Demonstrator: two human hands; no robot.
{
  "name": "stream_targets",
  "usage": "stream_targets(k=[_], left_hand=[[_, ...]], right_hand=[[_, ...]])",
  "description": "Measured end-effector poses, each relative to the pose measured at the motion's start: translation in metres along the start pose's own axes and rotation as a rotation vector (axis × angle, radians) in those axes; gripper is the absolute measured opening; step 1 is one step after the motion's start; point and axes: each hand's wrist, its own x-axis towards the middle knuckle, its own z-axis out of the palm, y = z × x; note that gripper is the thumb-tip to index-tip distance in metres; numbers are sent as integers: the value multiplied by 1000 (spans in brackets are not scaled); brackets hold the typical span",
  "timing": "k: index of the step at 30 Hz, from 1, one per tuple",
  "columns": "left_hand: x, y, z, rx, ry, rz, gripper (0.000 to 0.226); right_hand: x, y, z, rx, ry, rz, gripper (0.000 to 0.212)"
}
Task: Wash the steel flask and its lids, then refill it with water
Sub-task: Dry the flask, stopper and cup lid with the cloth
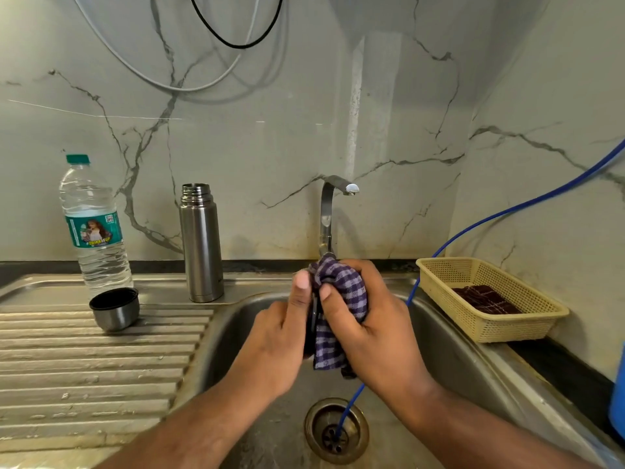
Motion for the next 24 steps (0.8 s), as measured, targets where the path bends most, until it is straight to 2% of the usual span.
stream_targets(k=[3,4,5,7,8,11,14,17,19,21,24], left_hand=[[-1,6,-6,-213,-81,-138,58],[0,6,-7,-211,-91,-140,63],[0,4,-7,-145,-86,-102,70],[1,-4,-7,122,-43,96,87],[0,-5,-7,237,-20,206,86],[0,0,-11,385,-61,373,51],[2,5,-20,467,-238,377,30],[4,4,-23,401,-318,325,16],[6,2,-22,243,-311,229,29],[9,-2,-20,-60,-311,52,46],[10,0,-19,-375,-326,-161,52]], right_hand=[[2,2,-2,-106,-19,-136,42],[2,3,-3,-108,-18,-162,43],[3,4,-4,-86,-8,-172,43],[1,4,-4,20,27,-139,40],[0,3,-3,83,39,-98,38],[2,1,0,296,46,107,33],[8,6,-4,342,29,225,28],[11,12,-9,228,24,156,16],[11,14,-10,176,50,103,15],[10,15,-12,151,79,40,23],[10,16,-14,58,93,-102,32]])
